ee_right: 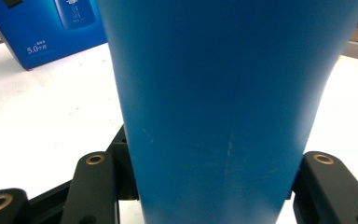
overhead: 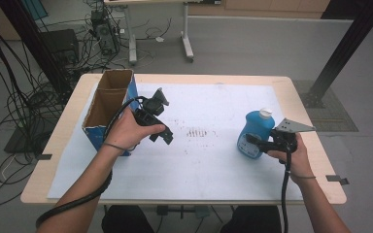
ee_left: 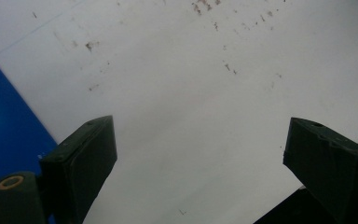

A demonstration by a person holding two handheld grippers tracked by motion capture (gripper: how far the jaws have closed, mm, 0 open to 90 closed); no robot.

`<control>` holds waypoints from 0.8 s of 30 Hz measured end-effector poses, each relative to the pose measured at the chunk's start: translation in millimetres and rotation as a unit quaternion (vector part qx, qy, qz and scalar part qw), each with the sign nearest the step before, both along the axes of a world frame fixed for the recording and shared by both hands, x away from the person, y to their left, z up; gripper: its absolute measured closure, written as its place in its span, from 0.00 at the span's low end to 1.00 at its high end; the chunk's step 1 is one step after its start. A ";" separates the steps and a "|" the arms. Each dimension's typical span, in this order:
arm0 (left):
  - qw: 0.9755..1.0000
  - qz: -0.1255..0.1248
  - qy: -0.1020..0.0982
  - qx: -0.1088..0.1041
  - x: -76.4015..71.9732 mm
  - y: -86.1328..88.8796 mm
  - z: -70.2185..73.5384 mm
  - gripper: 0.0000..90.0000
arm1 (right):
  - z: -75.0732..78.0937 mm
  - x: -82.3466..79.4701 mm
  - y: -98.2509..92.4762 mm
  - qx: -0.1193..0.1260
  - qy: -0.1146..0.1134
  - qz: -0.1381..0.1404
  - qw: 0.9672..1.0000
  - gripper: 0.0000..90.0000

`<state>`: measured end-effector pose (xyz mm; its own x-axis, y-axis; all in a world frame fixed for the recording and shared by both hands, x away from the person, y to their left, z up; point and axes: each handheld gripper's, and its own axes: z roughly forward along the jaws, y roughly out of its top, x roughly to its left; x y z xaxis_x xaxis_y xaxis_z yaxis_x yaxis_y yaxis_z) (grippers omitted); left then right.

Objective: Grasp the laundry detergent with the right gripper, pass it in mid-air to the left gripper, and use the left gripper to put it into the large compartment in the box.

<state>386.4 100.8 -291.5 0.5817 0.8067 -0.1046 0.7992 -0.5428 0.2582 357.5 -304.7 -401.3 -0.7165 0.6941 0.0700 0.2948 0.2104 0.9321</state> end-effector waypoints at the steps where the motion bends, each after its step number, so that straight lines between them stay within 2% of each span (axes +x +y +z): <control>1: 1.000 -0.005 -0.002 0.000 -0.3 0.2 2.8 0.11 | 1.5 0.1 0.0 0.001 0.000 0.001 1.000 0.50; 10: 0.999 -0.037 -0.018 -0.004 -4.2 0.8 31.5 0.11 | 27.7 2.1 1.0 0.004 -0.008 0.020 1.000 0.50; 17: 0.998 -0.060 -0.031 0.000 -7.4 3.0 51.3 0.11 | 52.1 4.4 7.0 0.001 -0.012 0.049 0.999 0.50; 24: 0.996 -0.081 -0.034 -0.001 -9.6 4.5 64.9 0.11 | 74.4 5.2 13.6 0.004 -0.016 0.081 0.997 0.50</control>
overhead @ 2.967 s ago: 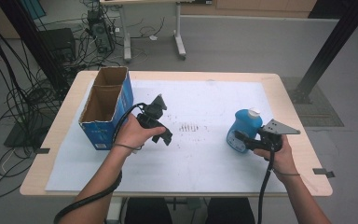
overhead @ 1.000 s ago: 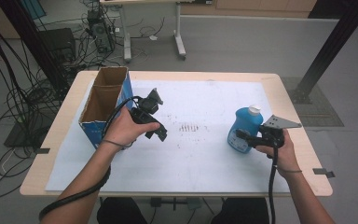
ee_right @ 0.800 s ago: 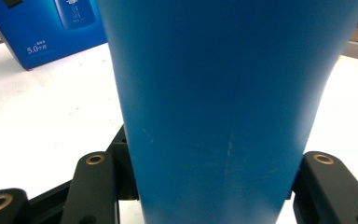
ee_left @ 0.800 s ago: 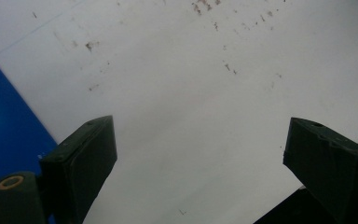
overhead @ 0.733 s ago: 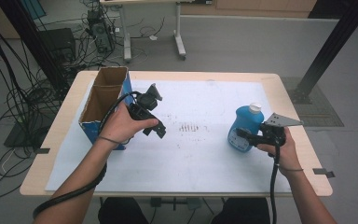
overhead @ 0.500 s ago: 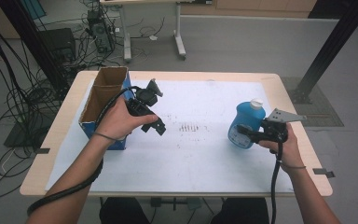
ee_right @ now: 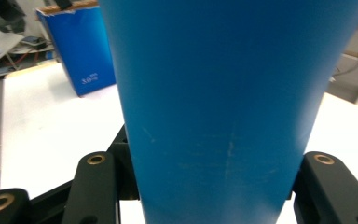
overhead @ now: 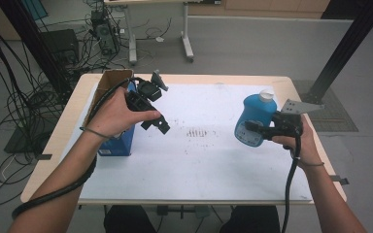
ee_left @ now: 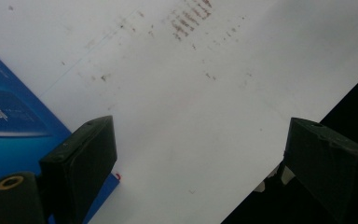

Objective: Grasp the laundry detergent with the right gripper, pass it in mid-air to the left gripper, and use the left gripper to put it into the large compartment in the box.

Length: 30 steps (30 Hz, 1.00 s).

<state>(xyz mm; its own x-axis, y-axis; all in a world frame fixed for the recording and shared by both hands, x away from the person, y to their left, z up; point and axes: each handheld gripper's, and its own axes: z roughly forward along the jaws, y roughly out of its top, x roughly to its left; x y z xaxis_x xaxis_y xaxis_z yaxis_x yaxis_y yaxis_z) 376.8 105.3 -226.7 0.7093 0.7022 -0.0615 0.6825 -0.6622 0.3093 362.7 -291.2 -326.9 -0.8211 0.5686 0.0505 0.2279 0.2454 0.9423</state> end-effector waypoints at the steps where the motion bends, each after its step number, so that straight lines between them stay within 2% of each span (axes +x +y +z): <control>1: 1.000 -0.007 0.000 0.002 -0.4 0.2 2.7 0.11 | 3.2 0.1 1.0 -0.001 0.000 0.006 1.000 0.50; 10: 0.999 -0.047 0.000 0.004 -3.9 -3.4 18.7 0.11 | 24.3 0.4 10.8 -0.006 0.002 0.057 0.998 0.50; 17: 0.996 -0.088 -0.006 0.005 -6.9 -11.3 30.8 0.11 | 32.8 -0.3 20.8 -0.008 0.006 0.103 0.995 0.51; 24: 0.991 -0.131 -0.011 0.006 -13.0 -21.1 42.6 0.11 | 38.6 -2.1 31.5 -0.009 0.007 0.142 0.990 0.51; 27: 0.988 -0.151 -0.013 0.005 -15.7 -24.6 47.4 0.11 | 40.7 -2.5 35.6 -0.015 0.008 0.153 0.988 0.51; 30: 0.984 -0.175 -0.015 0.002 -18.1 -27.7 51.1 0.11 | 43.0 -2.7 39.5 -0.017 0.006 0.166 0.986 0.51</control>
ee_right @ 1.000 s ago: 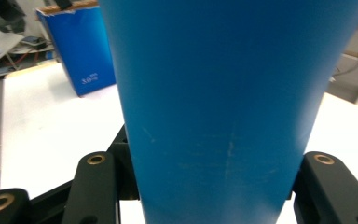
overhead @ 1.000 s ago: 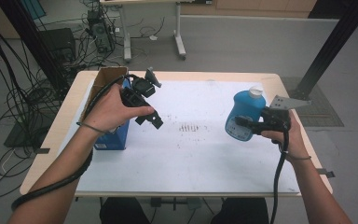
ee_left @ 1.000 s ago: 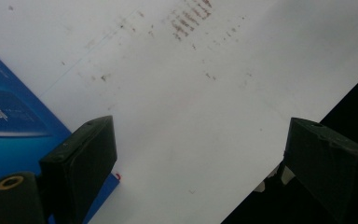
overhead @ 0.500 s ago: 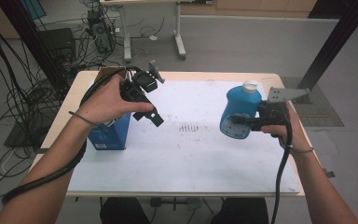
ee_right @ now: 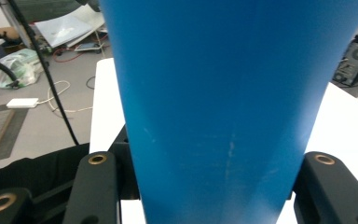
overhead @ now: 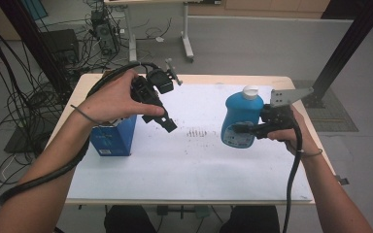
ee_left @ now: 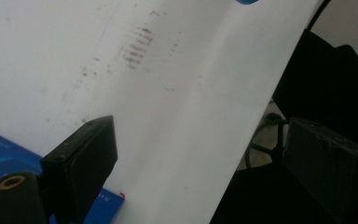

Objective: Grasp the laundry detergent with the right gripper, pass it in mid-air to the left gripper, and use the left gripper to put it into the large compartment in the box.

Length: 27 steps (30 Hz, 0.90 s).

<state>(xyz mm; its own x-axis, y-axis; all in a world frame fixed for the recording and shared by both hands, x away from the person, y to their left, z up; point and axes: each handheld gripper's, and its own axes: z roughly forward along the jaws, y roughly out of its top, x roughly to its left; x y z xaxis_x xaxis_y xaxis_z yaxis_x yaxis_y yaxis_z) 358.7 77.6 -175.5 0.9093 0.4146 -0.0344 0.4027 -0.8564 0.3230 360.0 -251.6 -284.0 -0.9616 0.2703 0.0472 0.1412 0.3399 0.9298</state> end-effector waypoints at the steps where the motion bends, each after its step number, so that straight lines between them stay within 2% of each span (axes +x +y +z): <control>1: 1.000 -0.006 0.000 0.001 -0.9 -0.8 0.6 0.11 | 0.3 0.0 0.6 0.001 0.000 0.003 1.000 0.51; 3: 1.000 -0.020 0.001 0.004 -2.7 -3.1 2.6 0.11 | 1.2 0.3 2.1 0.002 0.002 0.008 1.000 0.51; 11: 0.999 -0.049 0.005 0.009 -4.5 -10.4 9.6 0.12 | 2.5 -1.3 11.6 -0.005 0.008 0.041 0.999 0.51; 15: 0.998 -0.062 0.007 0.011 -5.4 -15.2 12.6 0.12 | 2.5 -2.5 14.7 0.000 0.012 0.052 0.999 0.51; 27: 0.996 -0.092 0.006 0.019 -5.9 -32.6 21.7 0.12 | 4.2 -5.6 21.7 -0.001 0.013 0.069 0.998 0.51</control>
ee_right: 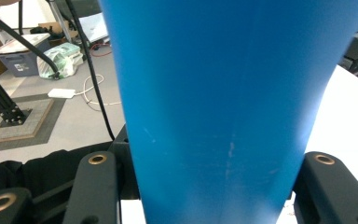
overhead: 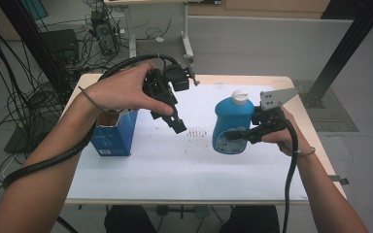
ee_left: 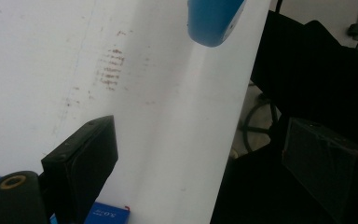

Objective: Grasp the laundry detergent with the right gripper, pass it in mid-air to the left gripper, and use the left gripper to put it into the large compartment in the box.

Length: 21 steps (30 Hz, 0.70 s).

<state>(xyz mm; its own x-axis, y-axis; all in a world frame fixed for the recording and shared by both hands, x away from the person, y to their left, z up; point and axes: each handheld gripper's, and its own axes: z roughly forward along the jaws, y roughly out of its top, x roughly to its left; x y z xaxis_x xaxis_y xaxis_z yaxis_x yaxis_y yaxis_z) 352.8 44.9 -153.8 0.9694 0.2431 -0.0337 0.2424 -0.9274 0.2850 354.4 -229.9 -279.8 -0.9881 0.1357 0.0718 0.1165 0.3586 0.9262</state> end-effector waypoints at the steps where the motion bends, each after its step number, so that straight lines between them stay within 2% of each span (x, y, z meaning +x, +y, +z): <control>1: 1.000 -0.001 0.000 0.000 -0.3 -1.5 0.4 0.12 | 0.2 -0.3 0.4 0.000 0.000 0.000 1.000 0.51; 11: 1.000 -0.028 0.002 0.006 -5.0 -16.6 3.0 0.12 | 0.8 -2.3 4.7 0.001 -0.002 0.010 1.000 0.51; 21: 0.999 -0.037 0.000 0.017 -6.8 -26.5 3.4 0.12 | 0.9 -4.6 13.5 -0.002 -0.004 0.029 1.000 0.51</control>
<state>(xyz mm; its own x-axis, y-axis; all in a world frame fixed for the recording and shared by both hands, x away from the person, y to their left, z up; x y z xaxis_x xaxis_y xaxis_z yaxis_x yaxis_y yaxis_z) 346.1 18.5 -150.4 0.9846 0.1724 -0.0274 0.1737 -0.9519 0.2523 349.8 -216.4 -278.9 -0.9950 0.0776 0.0628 0.0872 0.3684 0.9256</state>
